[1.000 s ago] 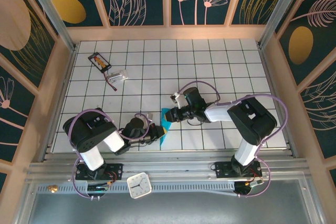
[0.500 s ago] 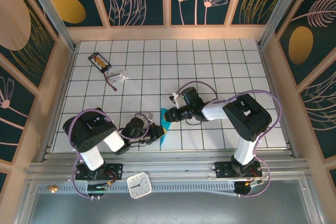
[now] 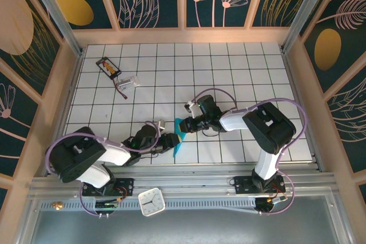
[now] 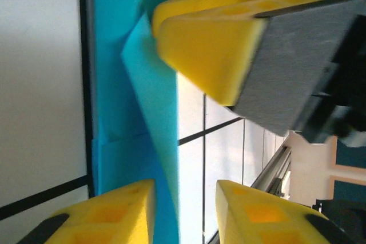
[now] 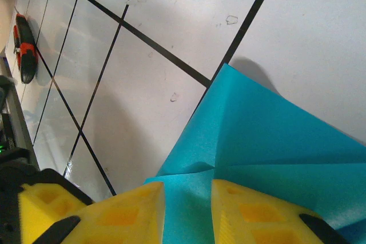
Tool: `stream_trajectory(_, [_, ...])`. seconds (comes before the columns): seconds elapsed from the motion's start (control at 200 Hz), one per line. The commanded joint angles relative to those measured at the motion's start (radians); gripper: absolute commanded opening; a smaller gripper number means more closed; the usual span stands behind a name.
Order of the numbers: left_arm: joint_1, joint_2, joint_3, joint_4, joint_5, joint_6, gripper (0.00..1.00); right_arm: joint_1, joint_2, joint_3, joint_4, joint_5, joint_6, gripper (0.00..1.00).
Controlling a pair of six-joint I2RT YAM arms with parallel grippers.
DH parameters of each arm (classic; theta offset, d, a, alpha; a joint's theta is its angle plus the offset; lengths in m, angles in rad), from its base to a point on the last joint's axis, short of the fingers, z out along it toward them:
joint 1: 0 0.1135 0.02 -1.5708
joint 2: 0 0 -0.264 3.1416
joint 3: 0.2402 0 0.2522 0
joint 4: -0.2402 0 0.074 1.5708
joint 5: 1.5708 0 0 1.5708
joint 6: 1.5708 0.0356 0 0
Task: Fold a paper plane with a square sheet of paper (pick it up from the middle)
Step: Perform the fifth fold on the wing at the bottom-center of the table.
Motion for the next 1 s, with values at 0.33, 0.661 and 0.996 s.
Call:
stream_trajectory(0.33, [-0.002,-0.076,0.153,-0.477,-0.09,0.167,0.5,0.003,0.048,-0.003,-0.105,0.081,0.0,0.29])
stream_trajectory(0.661, [-0.024,0.017,0.207,-0.511,-0.067,0.186,0.5,0.003,0.044,-0.002,-0.101,0.079,0.0,0.29])
stream_trajectory(0.996, [-0.023,0.023,0.181,-0.5,-0.063,0.164,0.36,0.0,0.04,0.007,-0.1,0.078,0.003,0.29])
